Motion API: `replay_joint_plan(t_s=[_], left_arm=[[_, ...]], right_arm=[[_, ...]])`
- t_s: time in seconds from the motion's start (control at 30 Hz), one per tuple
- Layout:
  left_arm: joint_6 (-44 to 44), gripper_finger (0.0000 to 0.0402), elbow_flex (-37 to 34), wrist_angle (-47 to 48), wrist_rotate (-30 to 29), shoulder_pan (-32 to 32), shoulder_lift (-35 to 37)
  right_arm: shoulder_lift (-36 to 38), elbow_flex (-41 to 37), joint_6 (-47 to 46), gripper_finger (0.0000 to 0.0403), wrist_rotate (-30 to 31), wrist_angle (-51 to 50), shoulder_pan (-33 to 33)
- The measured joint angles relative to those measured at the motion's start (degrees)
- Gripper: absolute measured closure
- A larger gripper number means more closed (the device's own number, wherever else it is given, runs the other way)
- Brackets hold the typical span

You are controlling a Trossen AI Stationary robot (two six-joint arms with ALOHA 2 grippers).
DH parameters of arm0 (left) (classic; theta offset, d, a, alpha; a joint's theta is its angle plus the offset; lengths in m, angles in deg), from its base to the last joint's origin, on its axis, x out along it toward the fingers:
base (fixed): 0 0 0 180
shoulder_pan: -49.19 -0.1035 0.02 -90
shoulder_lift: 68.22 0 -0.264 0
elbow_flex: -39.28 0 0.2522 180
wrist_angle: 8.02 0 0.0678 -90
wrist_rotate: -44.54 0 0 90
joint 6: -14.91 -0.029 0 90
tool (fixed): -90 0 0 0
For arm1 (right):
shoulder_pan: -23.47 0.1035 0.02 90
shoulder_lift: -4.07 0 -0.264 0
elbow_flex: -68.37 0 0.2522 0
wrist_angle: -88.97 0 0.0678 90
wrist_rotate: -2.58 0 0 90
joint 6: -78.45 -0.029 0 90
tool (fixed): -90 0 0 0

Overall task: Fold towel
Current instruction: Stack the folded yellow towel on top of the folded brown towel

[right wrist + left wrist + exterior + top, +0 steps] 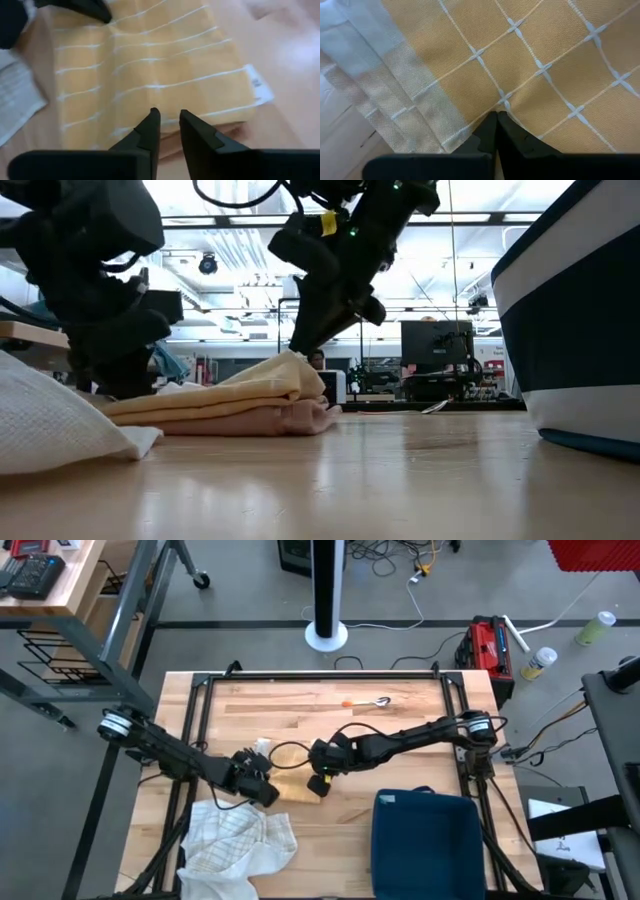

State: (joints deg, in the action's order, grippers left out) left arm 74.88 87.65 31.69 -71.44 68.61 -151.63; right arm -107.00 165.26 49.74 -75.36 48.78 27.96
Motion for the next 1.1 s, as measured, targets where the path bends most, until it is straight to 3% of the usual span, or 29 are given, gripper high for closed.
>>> replay_joint_plan(t_s=[0.1, 0.23, 0.37, 0.53, 0.67, 0.83, 0.93, 1.1], left_arm=[[-0.88, 0.0399, -0.24, 0.12, -0.29, -0.04, 2.74], [-0.93, 0.04, -0.42, 1.21, -0.77, 0.09, 4.54], [-0.77, 0.04, -1.19, 1.04, 0.19, 0.27, 4.23], [1.29, 0.0399, -3.14, 0.13, 0.84, 0.36, 3.46], [2.51, 0.04, -3.89, 1.27, 0.4, 0.39, 3.53], [2.1, 0.0398, -3.08, 2.85, -0.07, 0.42, 4.99], [0.99, 0.04, -1.39, 2.68, -0.71, 0.61, 6.69], [-1.17, 0.0399, 0.94, 2.11, -1.44, 2.26, 7.93]], right_arm=[[-0.14, 0.0, 0.41, 0.0322, 3.93, 0.04, 0.0], [-1.6, 0.0, 1.79, 0.0319, 4.67, -0.46, -0.04], [-4.69, 0.0, 3.43, 0.0335, 5.24, 0.6, -0.26], [-7.19, 0.0, 4.01, 0.0366, 10.65, -1.72, -1.33], [-5.42, 0.0, 2.58, 0.0386, 16.32, -5.16, -1.39], [-1.54, 0.0, 2.47, 0.0396, 16.5, -5.16, -0.11], [0.05, 0.0, 3.7, 0.0396, 13.25, -3.34, 1.39], [-0.38, 0.01, 8.68, 0.0396, -7.21, 7.37, 2.13]])
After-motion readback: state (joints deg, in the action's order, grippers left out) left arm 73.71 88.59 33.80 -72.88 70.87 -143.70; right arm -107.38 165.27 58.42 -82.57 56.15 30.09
